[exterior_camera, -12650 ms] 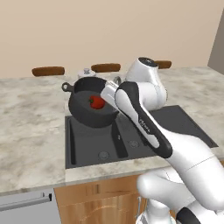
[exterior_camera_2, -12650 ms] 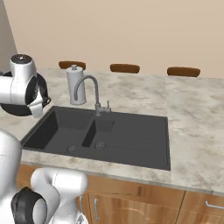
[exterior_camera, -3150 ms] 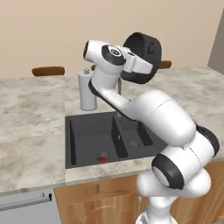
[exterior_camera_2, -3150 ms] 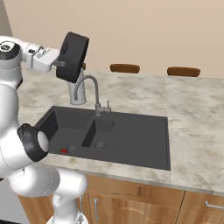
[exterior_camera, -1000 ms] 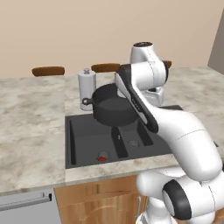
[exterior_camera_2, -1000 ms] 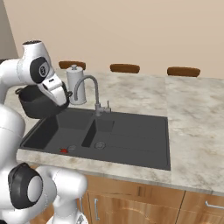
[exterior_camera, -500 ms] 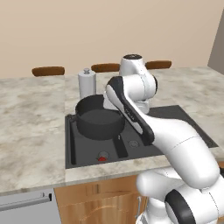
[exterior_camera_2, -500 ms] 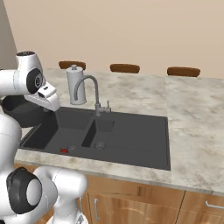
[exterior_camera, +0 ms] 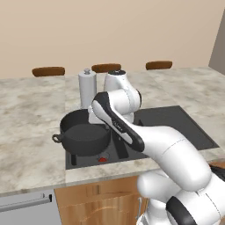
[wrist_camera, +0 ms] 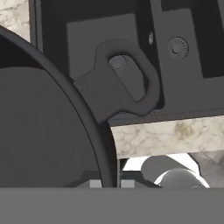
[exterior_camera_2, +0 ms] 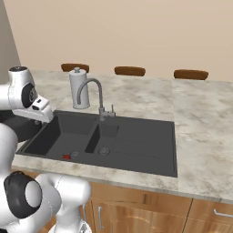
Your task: Dump the bell pepper from the pot into the sink. Then turn on the water and wash the bell pepper. Then turn off the water and put the bell pepper back in the pot.
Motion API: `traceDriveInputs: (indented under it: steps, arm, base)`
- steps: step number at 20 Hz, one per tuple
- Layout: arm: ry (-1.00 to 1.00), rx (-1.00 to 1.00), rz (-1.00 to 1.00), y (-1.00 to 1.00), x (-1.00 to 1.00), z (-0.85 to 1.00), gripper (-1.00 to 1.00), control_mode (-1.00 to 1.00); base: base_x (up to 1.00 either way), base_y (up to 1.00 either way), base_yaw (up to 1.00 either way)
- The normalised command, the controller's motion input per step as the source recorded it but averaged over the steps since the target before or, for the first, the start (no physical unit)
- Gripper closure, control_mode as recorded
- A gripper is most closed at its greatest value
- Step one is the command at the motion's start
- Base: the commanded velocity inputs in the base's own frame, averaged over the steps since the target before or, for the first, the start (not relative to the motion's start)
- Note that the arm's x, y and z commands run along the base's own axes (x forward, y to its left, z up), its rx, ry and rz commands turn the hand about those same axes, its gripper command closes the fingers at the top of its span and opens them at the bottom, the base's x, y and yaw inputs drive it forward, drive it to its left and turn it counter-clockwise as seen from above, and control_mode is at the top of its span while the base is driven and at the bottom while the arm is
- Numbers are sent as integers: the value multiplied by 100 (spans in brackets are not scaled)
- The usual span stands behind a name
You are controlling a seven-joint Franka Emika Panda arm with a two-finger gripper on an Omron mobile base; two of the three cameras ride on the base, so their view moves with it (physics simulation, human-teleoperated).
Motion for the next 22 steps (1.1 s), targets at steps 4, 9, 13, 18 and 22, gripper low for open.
traceDriveInputs:
  steps: [4, 9, 13, 18, 22]
  arm:
    - [3, 0, 10, 56, 10, -50, 100, -100]
    - [2, 2, 4, 54, 12, -45, 100, -100]
    - [3, 1, 0, 52, 18, -29, 100, -100]
    - [4, 0, 0, 51, 20, -23, 100, -100]
    - [3, 1, 0, 46, 19, -19, 100, -100]
  base:
    - [0, 0, 0]
    - [0, 0, 0]
    - [0, 0, 0]
    - [0, 0, 0]
    - [0, 0, 0]
